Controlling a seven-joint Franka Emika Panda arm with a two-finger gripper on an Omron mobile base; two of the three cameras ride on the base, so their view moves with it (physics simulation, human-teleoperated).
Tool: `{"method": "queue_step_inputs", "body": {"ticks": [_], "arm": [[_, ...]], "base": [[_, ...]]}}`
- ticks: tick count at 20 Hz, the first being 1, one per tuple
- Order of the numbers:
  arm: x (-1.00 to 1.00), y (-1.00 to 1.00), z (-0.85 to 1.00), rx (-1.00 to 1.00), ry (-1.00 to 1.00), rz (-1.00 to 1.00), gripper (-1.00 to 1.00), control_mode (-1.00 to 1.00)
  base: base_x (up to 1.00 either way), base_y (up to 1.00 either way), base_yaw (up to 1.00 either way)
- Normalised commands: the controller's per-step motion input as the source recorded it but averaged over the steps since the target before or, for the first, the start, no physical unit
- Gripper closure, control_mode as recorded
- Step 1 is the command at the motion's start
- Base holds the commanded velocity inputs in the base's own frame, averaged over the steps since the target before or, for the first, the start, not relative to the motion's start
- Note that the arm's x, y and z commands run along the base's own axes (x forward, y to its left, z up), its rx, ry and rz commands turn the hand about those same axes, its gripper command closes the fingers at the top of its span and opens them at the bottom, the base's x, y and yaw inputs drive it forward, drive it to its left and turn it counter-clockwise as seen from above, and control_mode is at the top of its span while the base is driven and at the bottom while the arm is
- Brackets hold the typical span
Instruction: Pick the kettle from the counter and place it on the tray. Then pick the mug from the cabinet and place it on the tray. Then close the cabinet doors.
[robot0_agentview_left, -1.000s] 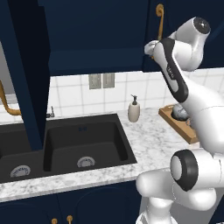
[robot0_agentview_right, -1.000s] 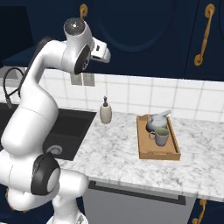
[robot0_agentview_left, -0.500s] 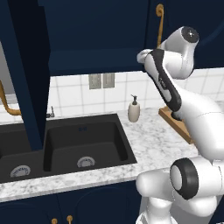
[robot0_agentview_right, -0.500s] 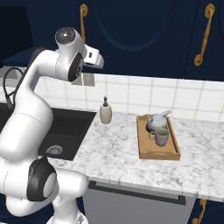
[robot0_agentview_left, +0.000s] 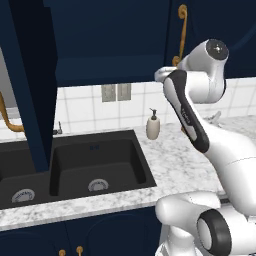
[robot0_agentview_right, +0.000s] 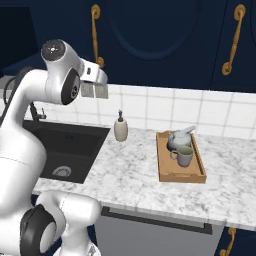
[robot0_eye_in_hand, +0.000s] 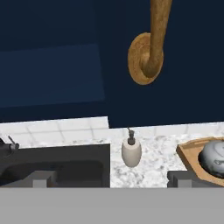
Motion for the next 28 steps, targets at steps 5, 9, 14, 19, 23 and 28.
{"method": "queue_step_inputs", "body": {"ticks": [5, 9, 14, 19, 23, 28], "arm": [[-0.61, 0.23, 0.00, -0.13, -0.03, 0.10, -1.00, -1.00], [-0.59, 0.21, 0.00, -0.23, -0.09, 0.20, -1.00, -1.00], [-0.53, 0.26, 0.00, -0.24, -0.07, 0.23, -1.00, -1.00], [-0.48, 0.28, 0.00, -0.25, -0.03, 0.22, -1.00, -1.00], [-0.47, 0.30, 0.00, -0.25, -0.01, 0.22, -1.00, -1.00], [-0.41, 0.37, 0.00, -0.27, 0.00, 0.22, -1.00, -1.00]], "base": [[0.00, 0.00, 0.00], [0.00, 0.00, 0.00], [0.00, 0.00, 0.00], [0.00, 0.00, 0.00], [0.00, 0.00, 0.00], [0.00, 0.00, 0.00]]}}
